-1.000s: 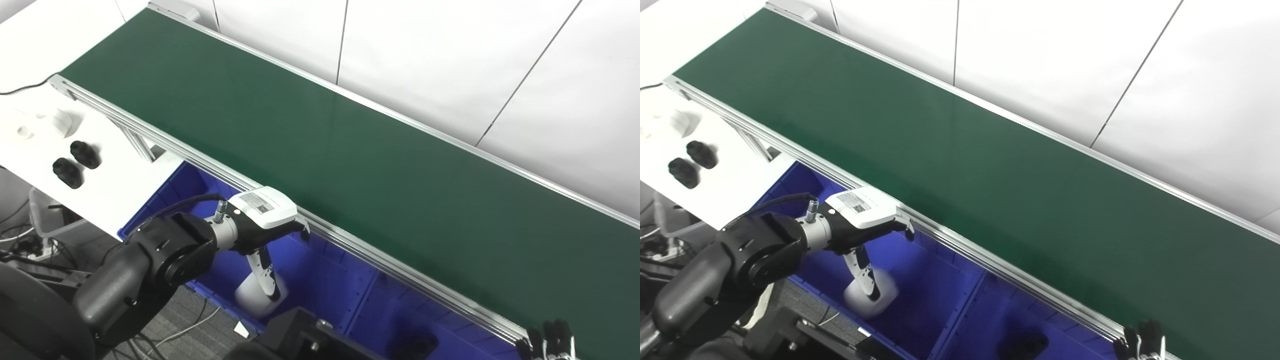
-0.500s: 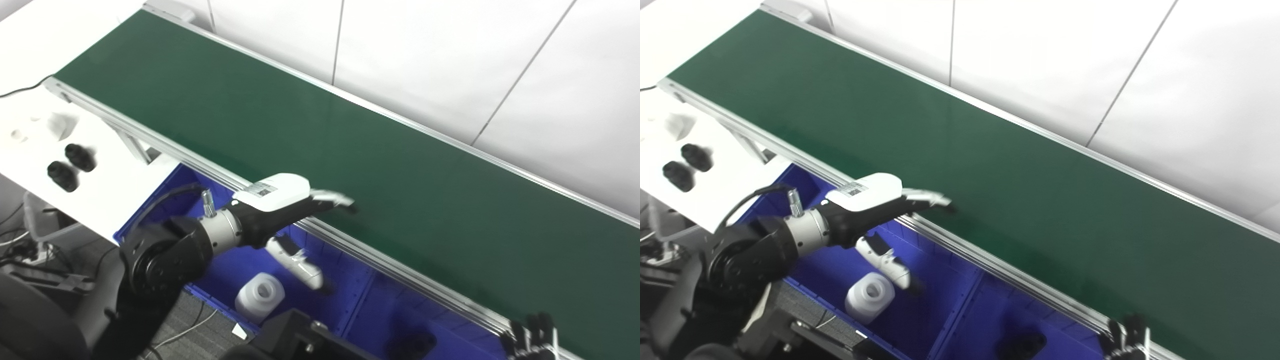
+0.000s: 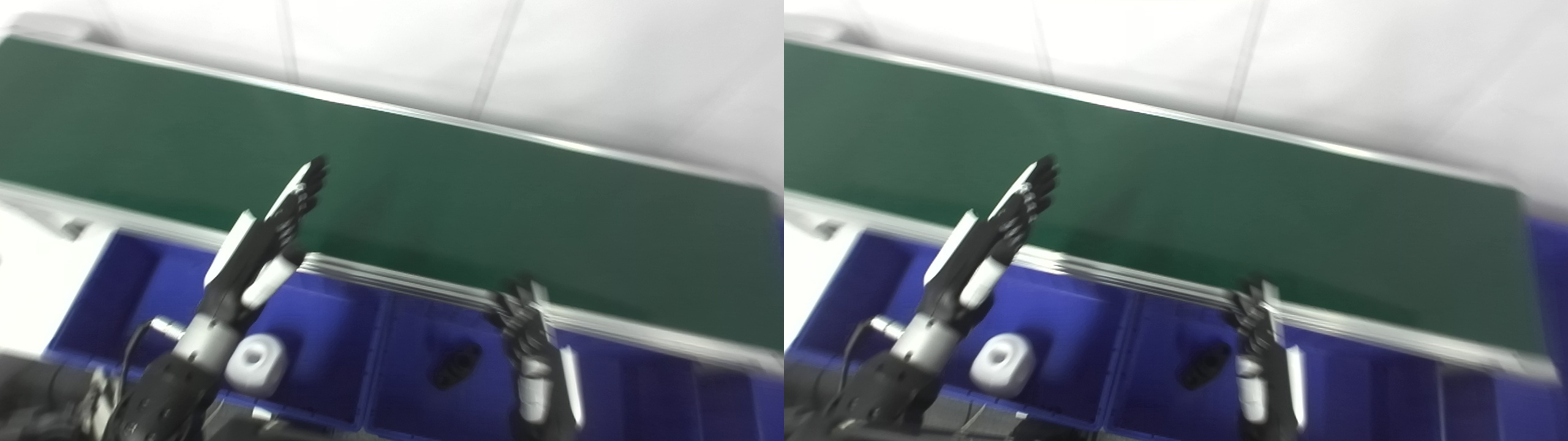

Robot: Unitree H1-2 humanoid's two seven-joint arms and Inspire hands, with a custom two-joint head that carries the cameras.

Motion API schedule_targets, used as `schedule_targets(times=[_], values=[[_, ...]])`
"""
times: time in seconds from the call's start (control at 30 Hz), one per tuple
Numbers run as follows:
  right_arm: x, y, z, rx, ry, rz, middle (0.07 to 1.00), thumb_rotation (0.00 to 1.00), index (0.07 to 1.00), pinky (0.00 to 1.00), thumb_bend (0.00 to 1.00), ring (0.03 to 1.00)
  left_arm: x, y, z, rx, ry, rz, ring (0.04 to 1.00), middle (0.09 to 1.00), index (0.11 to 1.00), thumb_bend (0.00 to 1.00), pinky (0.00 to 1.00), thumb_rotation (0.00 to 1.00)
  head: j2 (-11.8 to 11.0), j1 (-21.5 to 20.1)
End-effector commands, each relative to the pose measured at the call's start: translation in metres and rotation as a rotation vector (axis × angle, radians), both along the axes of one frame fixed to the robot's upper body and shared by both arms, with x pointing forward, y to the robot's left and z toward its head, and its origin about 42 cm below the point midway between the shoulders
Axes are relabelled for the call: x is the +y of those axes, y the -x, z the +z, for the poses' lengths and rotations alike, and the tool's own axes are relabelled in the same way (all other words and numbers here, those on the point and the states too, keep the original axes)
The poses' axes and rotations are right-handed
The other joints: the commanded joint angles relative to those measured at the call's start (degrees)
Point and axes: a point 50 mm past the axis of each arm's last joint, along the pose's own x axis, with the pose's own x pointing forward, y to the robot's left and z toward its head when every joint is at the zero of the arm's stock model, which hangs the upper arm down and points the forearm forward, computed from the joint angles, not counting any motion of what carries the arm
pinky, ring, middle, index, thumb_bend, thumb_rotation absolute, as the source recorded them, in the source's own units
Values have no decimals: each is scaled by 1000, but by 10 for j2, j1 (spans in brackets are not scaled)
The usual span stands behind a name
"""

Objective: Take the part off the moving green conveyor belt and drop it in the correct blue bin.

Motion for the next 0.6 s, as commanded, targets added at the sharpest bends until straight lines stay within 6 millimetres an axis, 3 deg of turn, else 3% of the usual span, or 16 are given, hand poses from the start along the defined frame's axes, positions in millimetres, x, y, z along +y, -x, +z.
schedule_targets(times=[0.0,0.13,0.23,0.57], values=[[38,-11,14,-79,-67,-20,986,961,999,984,853,967,1,-10,6,-101,13,-27,1000,1000,1000,938,1000,958,-1,-11],[44,-14,15,-87,-46,-40,999,987,1000,999,840,992,0,-21,-1,-110,23,-74,1000,1000,1000,942,1000,975,1,-42],[44,-14,14,-95,-41,-48,1000,1000,1000,1000,823,987,-6,-24,-6,-98,68,-98,1000,1000,1000,927,1000,929,1,-43],[22,-9,14,-77,-6,-91,1000,995,1000,999,854,990,-47,-21,-5,-106,88,-152,1000,1000,1000,926,1000,968,18,21]])
